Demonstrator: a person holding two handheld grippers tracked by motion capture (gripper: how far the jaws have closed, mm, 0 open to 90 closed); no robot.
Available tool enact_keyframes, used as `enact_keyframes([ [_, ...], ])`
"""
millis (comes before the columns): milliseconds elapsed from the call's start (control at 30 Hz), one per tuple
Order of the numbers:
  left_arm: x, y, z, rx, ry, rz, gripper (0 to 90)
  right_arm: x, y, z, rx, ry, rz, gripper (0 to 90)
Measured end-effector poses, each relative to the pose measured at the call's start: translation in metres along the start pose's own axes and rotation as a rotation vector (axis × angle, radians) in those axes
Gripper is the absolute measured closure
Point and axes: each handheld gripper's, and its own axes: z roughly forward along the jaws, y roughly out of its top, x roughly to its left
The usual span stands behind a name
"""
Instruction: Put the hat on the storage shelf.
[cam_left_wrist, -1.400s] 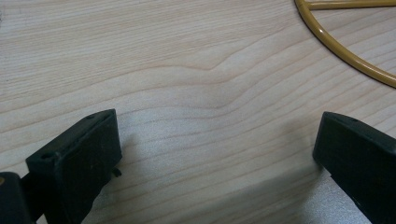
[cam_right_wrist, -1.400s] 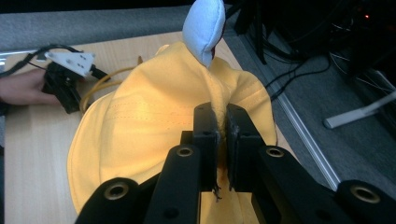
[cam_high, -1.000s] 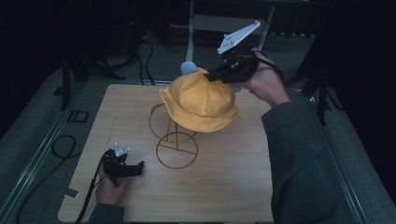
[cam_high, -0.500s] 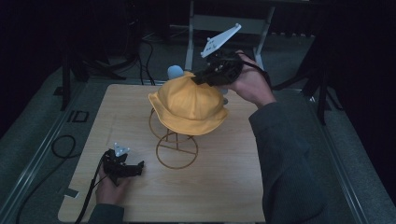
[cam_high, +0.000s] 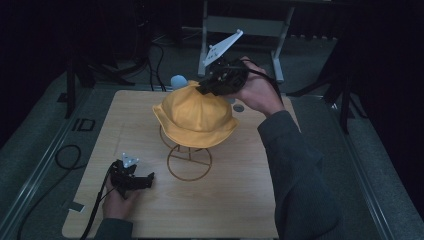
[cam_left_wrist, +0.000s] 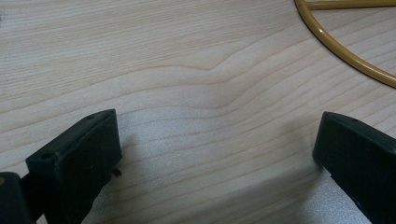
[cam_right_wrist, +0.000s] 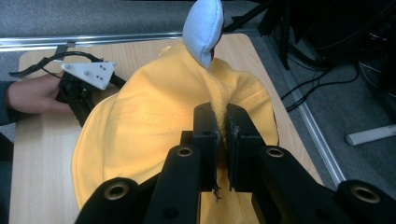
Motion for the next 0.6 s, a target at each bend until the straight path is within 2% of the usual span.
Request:
enact_keyframes([
  [233, 0.0, 0.0, 0.0, -0.003, 0.0, -0.005, 0.8, 0.006, 0.004, 0.017, 0.022, 0.013, -0.01, 83.8],
  [600, 0.0, 0.0, 0.0, -0.003, -0.001, -0.005, 0.8, 0.019, 0.009, 0.058, 0.102, 0.036, -0.04, 83.3],
])
